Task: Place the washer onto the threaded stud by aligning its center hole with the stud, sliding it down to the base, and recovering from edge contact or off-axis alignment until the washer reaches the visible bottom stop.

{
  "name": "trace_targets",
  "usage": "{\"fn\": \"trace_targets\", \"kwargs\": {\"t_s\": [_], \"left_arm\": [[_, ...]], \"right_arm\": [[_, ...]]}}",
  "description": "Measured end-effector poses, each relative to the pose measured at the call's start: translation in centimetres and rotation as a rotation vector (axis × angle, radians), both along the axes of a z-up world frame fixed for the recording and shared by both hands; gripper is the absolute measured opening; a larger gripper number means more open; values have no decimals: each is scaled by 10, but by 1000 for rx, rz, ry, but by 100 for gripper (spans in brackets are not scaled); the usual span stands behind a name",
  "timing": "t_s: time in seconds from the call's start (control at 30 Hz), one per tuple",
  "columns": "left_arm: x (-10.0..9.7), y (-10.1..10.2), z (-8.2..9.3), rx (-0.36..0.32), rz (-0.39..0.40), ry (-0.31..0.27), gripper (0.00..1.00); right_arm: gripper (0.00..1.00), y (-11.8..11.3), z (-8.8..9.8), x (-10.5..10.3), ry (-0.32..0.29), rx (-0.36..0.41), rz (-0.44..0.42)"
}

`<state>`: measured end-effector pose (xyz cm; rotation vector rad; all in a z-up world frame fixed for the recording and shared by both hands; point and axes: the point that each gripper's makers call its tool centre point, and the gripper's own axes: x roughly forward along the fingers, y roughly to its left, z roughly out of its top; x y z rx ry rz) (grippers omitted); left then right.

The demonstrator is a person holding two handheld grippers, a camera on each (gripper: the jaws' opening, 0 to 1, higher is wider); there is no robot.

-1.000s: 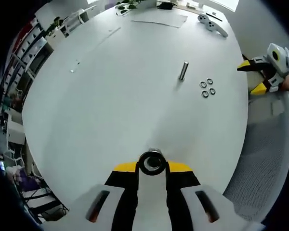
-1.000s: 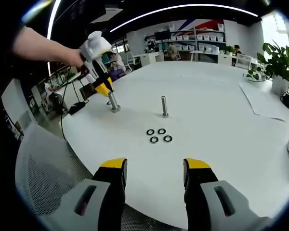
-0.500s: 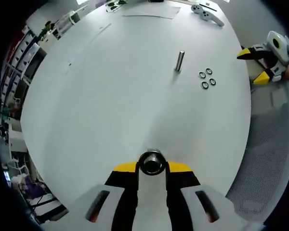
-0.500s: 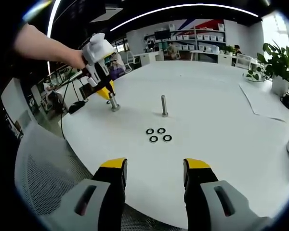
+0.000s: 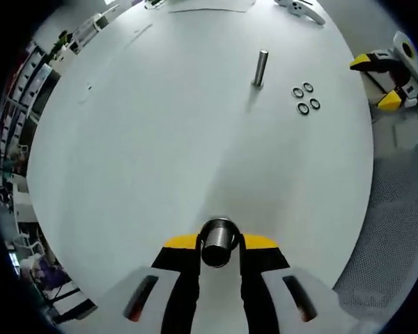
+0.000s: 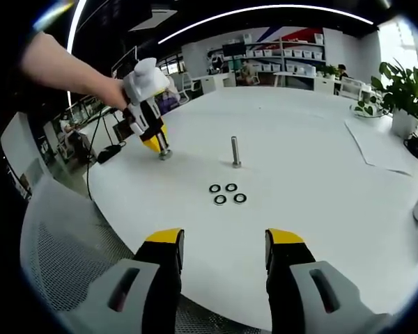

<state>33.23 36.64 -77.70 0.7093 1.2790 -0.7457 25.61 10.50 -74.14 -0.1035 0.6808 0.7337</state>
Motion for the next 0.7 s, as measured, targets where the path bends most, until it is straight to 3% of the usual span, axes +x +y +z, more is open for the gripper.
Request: {"fn": "trace_targets", "kwargs": {"t_s": [0.27, 0.7], "left_arm": [[-1, 0, -8, -3, -4, 3, 19], [-1, 2, -7, -52, 32, -23, 21]], "right_arm": [[49, 0, -1, 0, 2, -5, 2], [49, 1, 0, 0, 0, -4, 7]]}}
